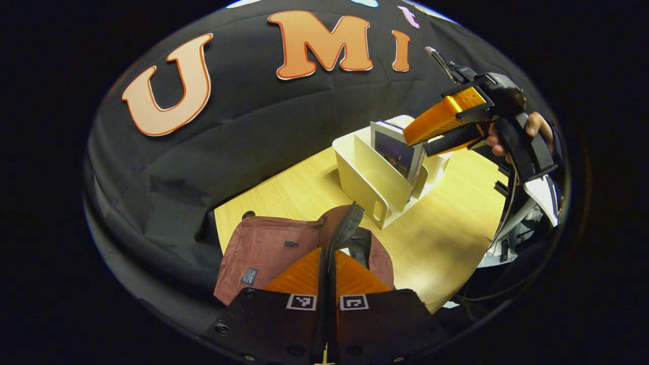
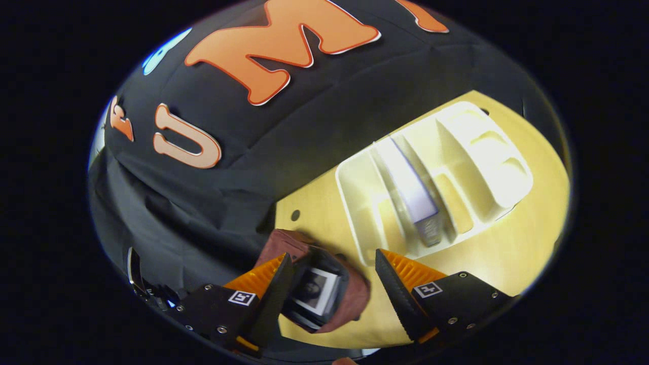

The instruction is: Open the schoolbag, grab two books from the bookshelf and put them into the schoolbag.

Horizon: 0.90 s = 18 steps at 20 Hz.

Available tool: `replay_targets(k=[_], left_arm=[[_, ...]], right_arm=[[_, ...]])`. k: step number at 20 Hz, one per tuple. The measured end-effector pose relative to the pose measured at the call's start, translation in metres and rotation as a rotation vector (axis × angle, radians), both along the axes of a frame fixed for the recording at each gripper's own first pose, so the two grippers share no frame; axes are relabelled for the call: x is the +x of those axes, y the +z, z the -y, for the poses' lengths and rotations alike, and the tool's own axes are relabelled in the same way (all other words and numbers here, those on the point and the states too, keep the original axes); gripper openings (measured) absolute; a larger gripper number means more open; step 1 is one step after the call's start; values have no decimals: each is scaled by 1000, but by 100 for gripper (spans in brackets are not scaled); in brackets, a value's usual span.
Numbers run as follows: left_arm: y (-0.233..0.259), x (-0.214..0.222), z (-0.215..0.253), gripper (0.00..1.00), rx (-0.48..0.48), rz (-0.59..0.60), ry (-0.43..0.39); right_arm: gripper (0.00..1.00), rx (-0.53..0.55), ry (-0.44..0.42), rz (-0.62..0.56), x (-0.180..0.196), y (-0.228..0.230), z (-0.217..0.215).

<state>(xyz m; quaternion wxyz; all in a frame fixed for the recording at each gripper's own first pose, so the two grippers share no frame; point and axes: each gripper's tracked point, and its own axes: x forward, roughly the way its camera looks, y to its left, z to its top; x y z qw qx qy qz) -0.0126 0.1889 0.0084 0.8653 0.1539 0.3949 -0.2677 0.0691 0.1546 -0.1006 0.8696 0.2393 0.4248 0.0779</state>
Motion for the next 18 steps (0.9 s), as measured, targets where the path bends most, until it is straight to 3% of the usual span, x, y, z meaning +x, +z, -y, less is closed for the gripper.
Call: replay_targets(k=[7, 13, 18], left_arm=[[-7, 5, -5, 3, -24, -4, 28], [-13, 6, -10, 3, -39, -15, 57], [-20, 7, -13, 3, -52, -28, 86]], right_arm=[[97, -316, 164, -63, 25, 8, 50], [97, -448, 278, -157, 56, 4, 62], [98, -498, 319, -301, 75, -39, 69]])
